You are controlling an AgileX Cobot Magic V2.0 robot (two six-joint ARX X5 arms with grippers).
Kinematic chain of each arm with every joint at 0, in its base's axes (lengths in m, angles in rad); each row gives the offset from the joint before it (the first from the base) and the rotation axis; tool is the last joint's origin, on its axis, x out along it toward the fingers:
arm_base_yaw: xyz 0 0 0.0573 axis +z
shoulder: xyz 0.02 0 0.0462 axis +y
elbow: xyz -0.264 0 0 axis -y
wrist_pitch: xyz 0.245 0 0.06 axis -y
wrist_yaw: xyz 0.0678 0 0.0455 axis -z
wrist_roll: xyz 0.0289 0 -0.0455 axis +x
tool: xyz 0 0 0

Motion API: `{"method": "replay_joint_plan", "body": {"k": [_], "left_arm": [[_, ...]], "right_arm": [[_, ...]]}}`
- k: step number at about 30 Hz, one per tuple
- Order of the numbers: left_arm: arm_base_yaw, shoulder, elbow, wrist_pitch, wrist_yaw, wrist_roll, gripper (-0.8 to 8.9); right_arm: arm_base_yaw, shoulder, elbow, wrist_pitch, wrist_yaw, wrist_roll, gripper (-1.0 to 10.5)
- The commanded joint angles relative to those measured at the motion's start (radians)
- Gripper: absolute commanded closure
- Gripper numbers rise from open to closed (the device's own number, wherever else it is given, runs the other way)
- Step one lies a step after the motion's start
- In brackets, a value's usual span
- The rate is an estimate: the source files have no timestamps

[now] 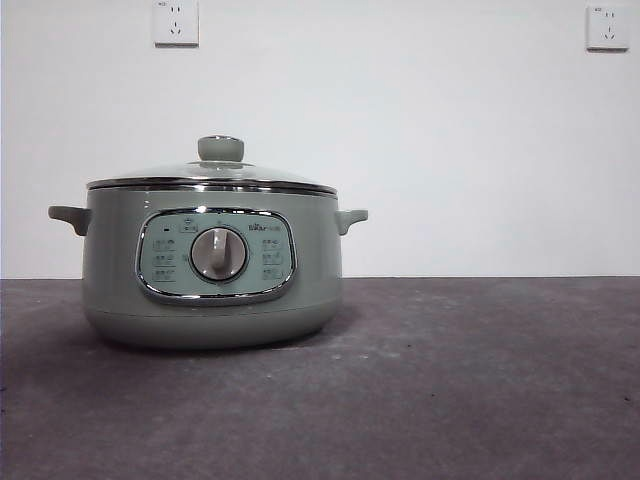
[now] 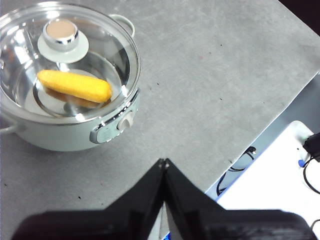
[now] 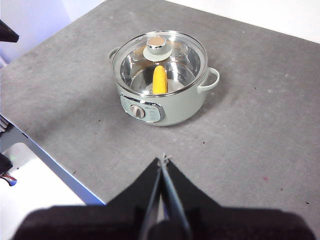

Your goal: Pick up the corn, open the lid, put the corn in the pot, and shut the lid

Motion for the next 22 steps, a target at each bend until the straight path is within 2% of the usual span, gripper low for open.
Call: {"method": "replay_joint_plan", "body": {"k": [1,6,10,16,22], "left_arm": [[0.006,0.001,0.006,0.025,-0.004,-0.02,8.16],[0.037,-0.031,0.006,0.163,-0.017,0.02,8.15],[0.082,-0.083,0.005,0.294,-0.095,0.097,8.16],[0.296,-0.202,-0.044,0.462,-0.097,0.182,8.16],[0.462,-0.375,-0.286,0.669,-0.105,0.194,8.16]], "right_arm": [[0.002,-0.001,-0.006,-0.028,-0.002,-0.003,9.5],[0.002,-0.001,-0.006,-0.028,-0.002,-0.003,9.5],[0.002,-0.001,-0.006,-0.028,-0.002,-0.003,9.5],[0.002,-0.001,-0.006,-0.028,-0.001,-0.004,9.5],[0.002,-0.001,-0.006,-0.028,0.005,-0.003,9.5]]}}
